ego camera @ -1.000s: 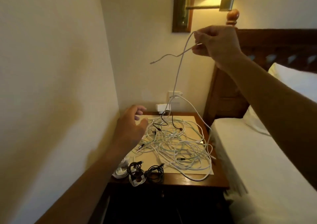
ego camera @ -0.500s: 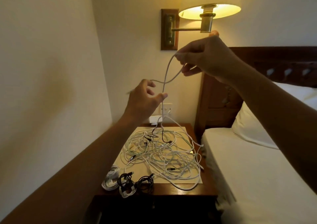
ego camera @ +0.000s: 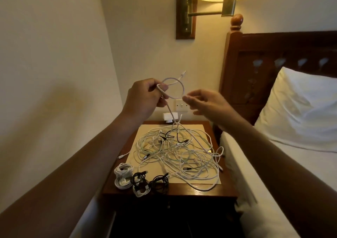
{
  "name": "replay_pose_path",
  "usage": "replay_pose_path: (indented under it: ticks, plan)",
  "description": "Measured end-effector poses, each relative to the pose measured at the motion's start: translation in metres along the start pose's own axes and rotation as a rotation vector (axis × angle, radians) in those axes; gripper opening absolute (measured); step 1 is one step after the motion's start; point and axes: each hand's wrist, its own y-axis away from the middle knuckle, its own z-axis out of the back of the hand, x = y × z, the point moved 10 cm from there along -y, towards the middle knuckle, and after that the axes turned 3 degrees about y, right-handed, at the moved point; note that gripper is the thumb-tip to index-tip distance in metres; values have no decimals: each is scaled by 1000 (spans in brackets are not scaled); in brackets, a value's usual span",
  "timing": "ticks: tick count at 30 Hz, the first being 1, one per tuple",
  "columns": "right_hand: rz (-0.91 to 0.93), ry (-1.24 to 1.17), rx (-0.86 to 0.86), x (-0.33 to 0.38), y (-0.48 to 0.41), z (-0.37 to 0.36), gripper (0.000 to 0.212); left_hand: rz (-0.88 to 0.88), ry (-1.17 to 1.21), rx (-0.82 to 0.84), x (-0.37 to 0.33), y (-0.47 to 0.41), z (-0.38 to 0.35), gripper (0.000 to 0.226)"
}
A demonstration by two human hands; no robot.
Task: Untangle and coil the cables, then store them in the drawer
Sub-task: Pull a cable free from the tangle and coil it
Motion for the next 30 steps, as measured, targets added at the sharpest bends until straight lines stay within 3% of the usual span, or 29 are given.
replay_pose_path:
  ticks: [3,5,7,8,12,18,21,23,30]
  plan:
    - [-194,323,104,-72,-1,-50,75,-48,-100,-31,4,2,11,15]
    - [-279,437,199,-110,-5,-75,61,-83,-159,-30,8,4,15,13]
    - [-323,276,228,-120,-13,-80,28,-84,-200,-3,20,9,17,11]
    - [-332,167,189,-118,-21,-73,24,-89,-246,23,28,12,18,11]
    - [-232,-34,-75,-85,-53,-5,28,-130,-529,96,65,26,20,16]
    - [11,-80,-206,-19,-57,80,30,64,-822,213,143,8,10,22]
    - [98,-133,-195,10,-46,97,31,268,-754,304,182,-2,-1,43]
    - [148,-122,-186,28,-37,104,30,293,-718,363,186,-4,-16,59]
    - [325,-67,-142,104,-13,110,30,-44,-352,255,57,-22,-77,66]
